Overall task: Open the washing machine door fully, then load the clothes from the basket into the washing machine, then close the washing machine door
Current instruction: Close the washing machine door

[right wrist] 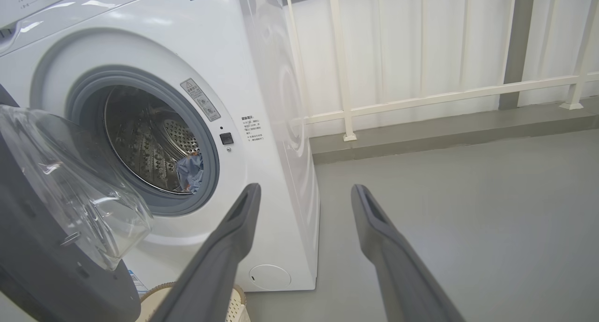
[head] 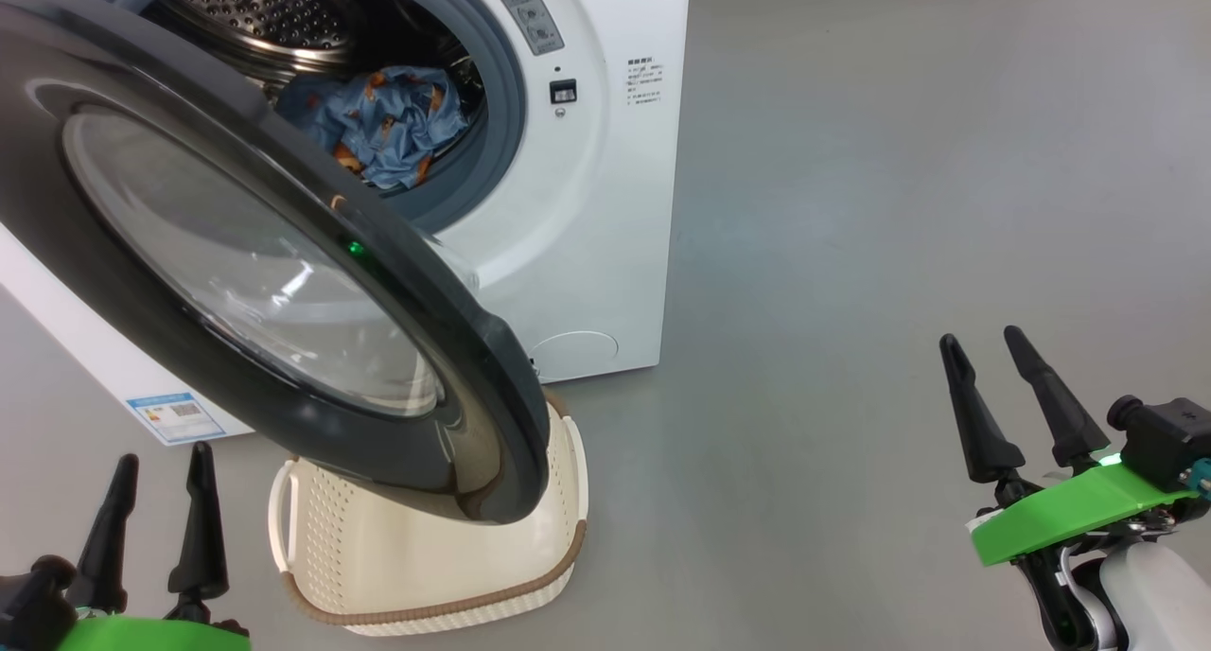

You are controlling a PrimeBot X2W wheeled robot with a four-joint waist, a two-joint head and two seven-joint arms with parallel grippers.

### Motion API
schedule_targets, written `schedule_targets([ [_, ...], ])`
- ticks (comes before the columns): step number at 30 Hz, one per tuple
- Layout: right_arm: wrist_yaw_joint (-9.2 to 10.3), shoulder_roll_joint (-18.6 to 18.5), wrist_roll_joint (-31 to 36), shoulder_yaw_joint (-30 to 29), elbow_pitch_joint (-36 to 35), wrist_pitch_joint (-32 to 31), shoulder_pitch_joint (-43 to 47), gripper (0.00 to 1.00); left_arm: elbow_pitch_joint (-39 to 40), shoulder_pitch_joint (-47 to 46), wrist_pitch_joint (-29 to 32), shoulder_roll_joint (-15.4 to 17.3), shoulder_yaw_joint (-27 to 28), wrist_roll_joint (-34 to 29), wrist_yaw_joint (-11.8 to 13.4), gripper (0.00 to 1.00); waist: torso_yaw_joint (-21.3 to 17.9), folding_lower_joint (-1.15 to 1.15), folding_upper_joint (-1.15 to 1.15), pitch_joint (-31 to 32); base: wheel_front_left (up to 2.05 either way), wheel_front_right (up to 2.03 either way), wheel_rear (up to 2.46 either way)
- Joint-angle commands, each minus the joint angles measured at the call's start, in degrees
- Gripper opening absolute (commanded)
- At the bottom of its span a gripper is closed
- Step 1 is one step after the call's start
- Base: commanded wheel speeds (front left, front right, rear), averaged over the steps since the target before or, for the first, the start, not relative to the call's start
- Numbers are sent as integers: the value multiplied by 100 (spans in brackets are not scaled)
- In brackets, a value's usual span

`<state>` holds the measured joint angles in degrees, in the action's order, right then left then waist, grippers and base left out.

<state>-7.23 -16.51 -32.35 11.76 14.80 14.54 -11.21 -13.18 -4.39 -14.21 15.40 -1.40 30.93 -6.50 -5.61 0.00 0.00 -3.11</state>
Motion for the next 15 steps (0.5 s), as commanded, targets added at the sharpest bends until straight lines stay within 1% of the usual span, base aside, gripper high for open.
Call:
schedule_targets([
  [1,-25,-107,37,20,-159,46,-62,100,81,-79,-71,99,283,-115,31,100,7,0,0,-10,0,0,0],
  [7,-25,-94,76,-34,-180,46,-35,100,96,-100,-77,-43,403,-268,-4,100,51,0,0,-5,0,0,0],
  [15,-25,-84,79,-22,-180,46,-26,100,-5,-135,-78,-127,419,-365,-43,100,101,0,0,7,0,0,0],
])
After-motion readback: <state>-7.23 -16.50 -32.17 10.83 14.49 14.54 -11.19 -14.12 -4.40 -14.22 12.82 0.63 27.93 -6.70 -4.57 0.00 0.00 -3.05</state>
